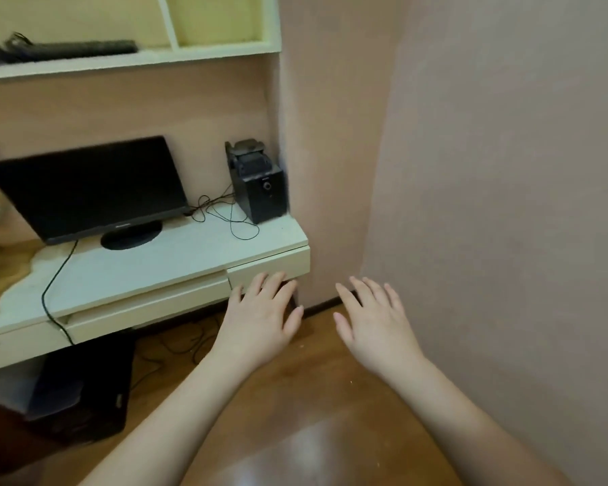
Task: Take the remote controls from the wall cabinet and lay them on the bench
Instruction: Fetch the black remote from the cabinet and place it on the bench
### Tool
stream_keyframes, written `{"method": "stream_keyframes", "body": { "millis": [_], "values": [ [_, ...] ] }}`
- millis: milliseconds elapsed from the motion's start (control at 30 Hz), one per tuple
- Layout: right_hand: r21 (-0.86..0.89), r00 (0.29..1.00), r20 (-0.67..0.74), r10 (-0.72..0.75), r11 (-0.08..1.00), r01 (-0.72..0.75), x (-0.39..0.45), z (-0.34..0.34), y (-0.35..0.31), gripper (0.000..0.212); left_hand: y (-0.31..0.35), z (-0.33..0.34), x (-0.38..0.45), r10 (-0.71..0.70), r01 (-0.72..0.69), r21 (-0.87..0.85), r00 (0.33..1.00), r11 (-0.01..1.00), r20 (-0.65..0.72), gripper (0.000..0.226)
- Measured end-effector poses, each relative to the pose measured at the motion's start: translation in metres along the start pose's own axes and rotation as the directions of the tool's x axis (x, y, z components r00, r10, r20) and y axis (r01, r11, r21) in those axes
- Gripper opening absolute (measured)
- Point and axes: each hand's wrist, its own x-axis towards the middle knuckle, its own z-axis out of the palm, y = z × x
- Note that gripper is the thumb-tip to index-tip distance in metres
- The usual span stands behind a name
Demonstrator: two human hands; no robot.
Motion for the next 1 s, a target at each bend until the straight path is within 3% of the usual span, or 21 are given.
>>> {"method": "stream_keyframes", "body": {
  "millis": [167,300,500,767,1000],
  "values": [
    [-0.012,0.997,-0.019,-0.071,0.997,0.071,0.050,-0.007,-0.065,0.058,-0.068,-0.020,0.007,-0.026,0.026,0.009,0.999,1.000,-0.022,0.070],
    [-0.003,0.991,-0.066,-0.119,0.993,0.119,0.093,-0.018,-0.115,0.054,-0.124,-0.036,0.017,-0.059,0.060,0.015,0.997,0.998,-0.054,0.057],
    [-0.019,0.980,-0.111,-0.165,0.986,0.164,0.150,-0.038,-0.163,0.056,-0.186,-0.066,0.043,-0.055,0.060,0.051,0.994,0.997,-0.100,0.056],
    [-0.053,0.962,-0.128,-0.240,0.971,0.235,0.234,-0.071,-0.168,0.051,-0.225,-0.107,0.123,-0.017,0.007,-0.077,0.992,0.997,-0.126,0.051],
    [-0.052,0.945,-0.171,-0.277,0.961,0.273,0.327,-0.101,-0.143,0.049,-0.226,-0.142,0.213,-0.055,0.046,-0.068,0.987,0.997,-0.150,0.049]
  ]
}}
